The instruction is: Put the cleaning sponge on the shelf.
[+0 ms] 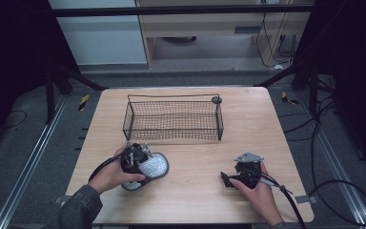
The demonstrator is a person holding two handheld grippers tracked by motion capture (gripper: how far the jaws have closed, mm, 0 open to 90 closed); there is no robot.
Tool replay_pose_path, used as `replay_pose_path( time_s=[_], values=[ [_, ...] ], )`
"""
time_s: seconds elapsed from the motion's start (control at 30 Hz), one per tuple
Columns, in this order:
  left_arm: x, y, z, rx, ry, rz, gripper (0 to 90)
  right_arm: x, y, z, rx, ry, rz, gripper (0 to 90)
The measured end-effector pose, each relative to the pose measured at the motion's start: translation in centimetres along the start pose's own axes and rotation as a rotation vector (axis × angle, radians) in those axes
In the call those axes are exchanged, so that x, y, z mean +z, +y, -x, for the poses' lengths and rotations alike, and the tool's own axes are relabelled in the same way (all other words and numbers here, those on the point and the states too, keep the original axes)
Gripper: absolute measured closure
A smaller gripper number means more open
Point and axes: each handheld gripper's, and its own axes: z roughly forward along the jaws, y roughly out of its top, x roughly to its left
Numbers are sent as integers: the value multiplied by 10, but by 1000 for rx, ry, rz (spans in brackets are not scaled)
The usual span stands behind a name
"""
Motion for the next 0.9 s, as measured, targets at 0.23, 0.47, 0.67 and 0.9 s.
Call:
replay_pose_path(
  time_s=[0.23, 0.47, 0.67, 0.9],
  values=[
    [4, 0, -1, 2, -2, 0, 40, 0, 0, 0, -1, 0, -1, 4],
    [7, -1, -2, -4, -2, -5, 40, 0, 0, 0, -4, 2, -3, 4],
    [11, -1, -7, -16, -3, 3, 23, 0, 0, 0, -4, 3, -4, 4],
    [13, 0, -7, -28, -11, 5, 16, 0, 0, 0, -5, 3, -5, 4]
  ],
)
